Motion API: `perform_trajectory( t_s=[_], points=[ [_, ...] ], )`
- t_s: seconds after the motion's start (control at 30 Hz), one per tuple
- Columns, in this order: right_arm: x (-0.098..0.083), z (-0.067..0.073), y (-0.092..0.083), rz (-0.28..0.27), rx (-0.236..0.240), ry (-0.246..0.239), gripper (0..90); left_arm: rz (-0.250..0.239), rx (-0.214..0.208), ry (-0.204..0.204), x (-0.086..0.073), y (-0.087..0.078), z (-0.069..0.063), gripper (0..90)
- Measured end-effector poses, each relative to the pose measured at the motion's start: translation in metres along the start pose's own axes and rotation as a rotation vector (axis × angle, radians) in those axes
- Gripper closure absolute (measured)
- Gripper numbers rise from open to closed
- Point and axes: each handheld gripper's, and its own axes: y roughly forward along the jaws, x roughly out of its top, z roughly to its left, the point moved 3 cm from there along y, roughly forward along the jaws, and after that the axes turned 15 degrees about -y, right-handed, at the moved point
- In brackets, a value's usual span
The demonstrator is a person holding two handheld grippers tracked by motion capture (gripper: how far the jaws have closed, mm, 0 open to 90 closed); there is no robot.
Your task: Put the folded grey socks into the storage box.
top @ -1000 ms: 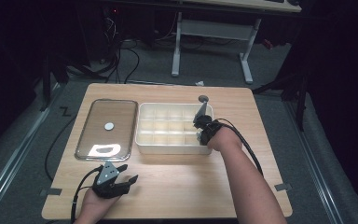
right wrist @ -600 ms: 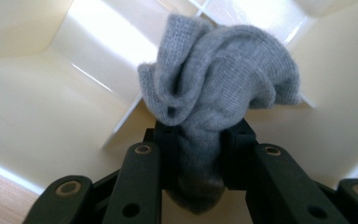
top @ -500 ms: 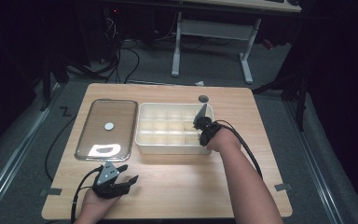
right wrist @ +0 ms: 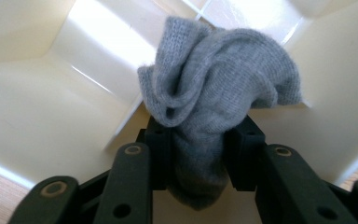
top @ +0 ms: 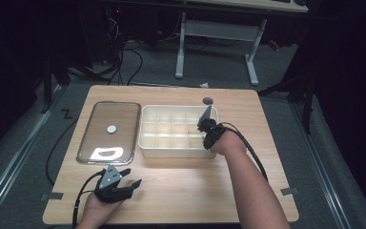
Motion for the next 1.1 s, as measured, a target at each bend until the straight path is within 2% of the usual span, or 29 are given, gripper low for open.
perform_trajectory(
  t_s=[0.3,0.33,0.47,0.57,0.6,0.77,0.83,0.9,0.93,0.97,1.03,1.07,1.1],
  points=[
    [0.001,-0.001,-0.007,-0.016,0.022,0.029,60.1,0.005,0.000,0.002,0.000,0.001,0.001,40.2],
    [0.001,0.000,-0.008,-0.017,0.026,0.046,59.1,0.007,-0.002,0.000,0.000,0.001,0.001,40.3],
    [-0.001,-0.002,-0.013,-0.022,0.023,0.028,54.9,0.004,-0.002,0.000,0.000,0.001,0.001,40.2],
    [-0.003,-0.001,-0.019,-0.035,0.033,0.044,54.3,0.005,-0.003,0.000,0.000,0.001,0.000,40.2],
    [-0.004,-0.003,-0.021,-0.042,0.029,0.029,54.2,0.005,-0.003,0.000,0.000,0.001,0.000,40.2],
    [-0.006,-0.003,-0.039,-0.086,0.030,0.043,54.4,0.007,-0.005,0.000,0.000,0.000,0.000,40.2],
    [-0.006,-0.005,-0.045,-0.114,0.030,0.017,56.8,0.005,-0.005,-0.001,0.000,0.001,0.000,40.2],
    [-0.005,-0.008,-0.050,-0.123,-0.004,0.016,57.5,0.007,-0.005,0.001,0.000,0.001,0.000,40.2],
    [-0.004,-0.009,-0.051,-0.117,-0.006,0.045,59.5,0.008,-0.006,0.000,0.000,0.001,0.000,40.2],
    [-0.003,-0.010,-0.052,-0.110,-0.007,0.056,64.6,0.008,-0.005,0.000,0.000,0.001,0.000,40.2],
    [-0.001,-0.011,-0.053,-0.116,-0.040,0.026,76.8,0.008,-0.005,0.001,0.000,0.001,0.001,40.2],
    [0.000,-0.010,-0.053,-0.116,-0.033,0.044,81.8,0.008,-0.004,0.001,0.000,0.001,0.001,40.2],
    [0.002,-0.011,-0.052,-0.123,-0.032,0.028,85.1,0.008,-0.003,0.001,0.000,0.001,0.001,40.2]
  ],
)
